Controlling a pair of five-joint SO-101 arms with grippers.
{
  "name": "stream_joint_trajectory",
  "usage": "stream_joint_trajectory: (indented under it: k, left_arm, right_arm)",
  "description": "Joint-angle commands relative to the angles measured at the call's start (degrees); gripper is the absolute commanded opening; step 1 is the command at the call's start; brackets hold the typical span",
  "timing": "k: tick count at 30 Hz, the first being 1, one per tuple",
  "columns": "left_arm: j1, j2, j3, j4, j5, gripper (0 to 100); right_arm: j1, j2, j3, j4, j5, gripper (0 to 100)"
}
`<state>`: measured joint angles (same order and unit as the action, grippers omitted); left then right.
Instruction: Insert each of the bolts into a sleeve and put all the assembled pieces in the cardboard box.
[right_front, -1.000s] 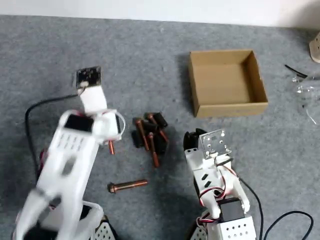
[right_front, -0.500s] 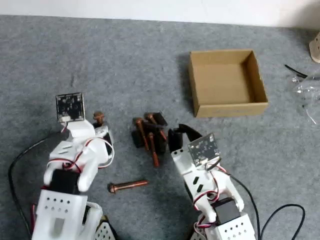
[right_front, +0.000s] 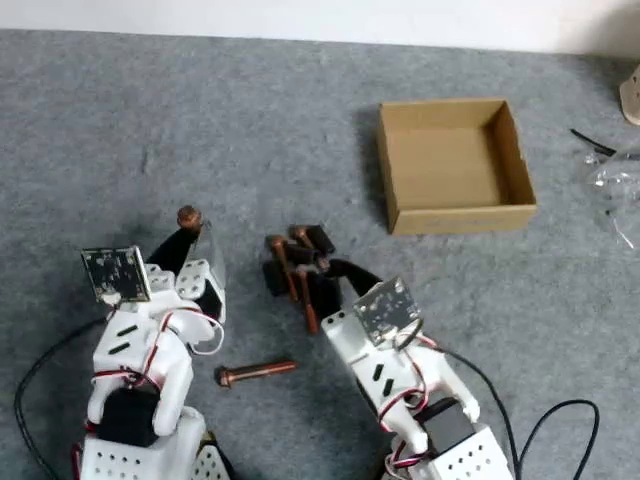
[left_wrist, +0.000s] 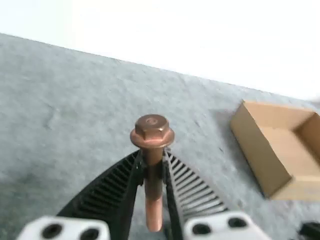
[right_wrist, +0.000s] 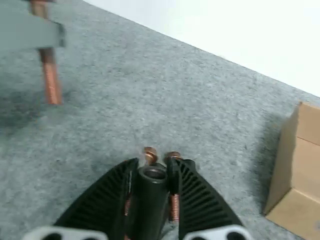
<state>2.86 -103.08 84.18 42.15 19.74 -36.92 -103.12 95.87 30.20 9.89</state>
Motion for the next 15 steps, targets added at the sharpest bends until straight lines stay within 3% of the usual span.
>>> stream_joint_trajectory:
  k: [1, 4, 9, 15]
  left_arm:
    - [3.12, -0.75, -0.57, -1.67, -0.26, 0]
    - [2.86, -1.54, -2.15, -6.33, -0.26, 0]
    - [3.56, -1.54, -2.95, -21.45, -0.18, 1]
    - [11.74, -1.54, -2.95, -23.30, -0.09, 1]
  right_arm:
    - [-1.63, -0.40, 8.66, -2.51, -0.09, 0.4]
    - [-2.68, -0.40, 8.57, -3.47, -0.09, 0.4]
    - [-5.67, -0.40, 8.57, -8.48, 3.60, 0.4]
    - [-11.03, -0.40, 8.66, -12.97, 9.14, 0.4]
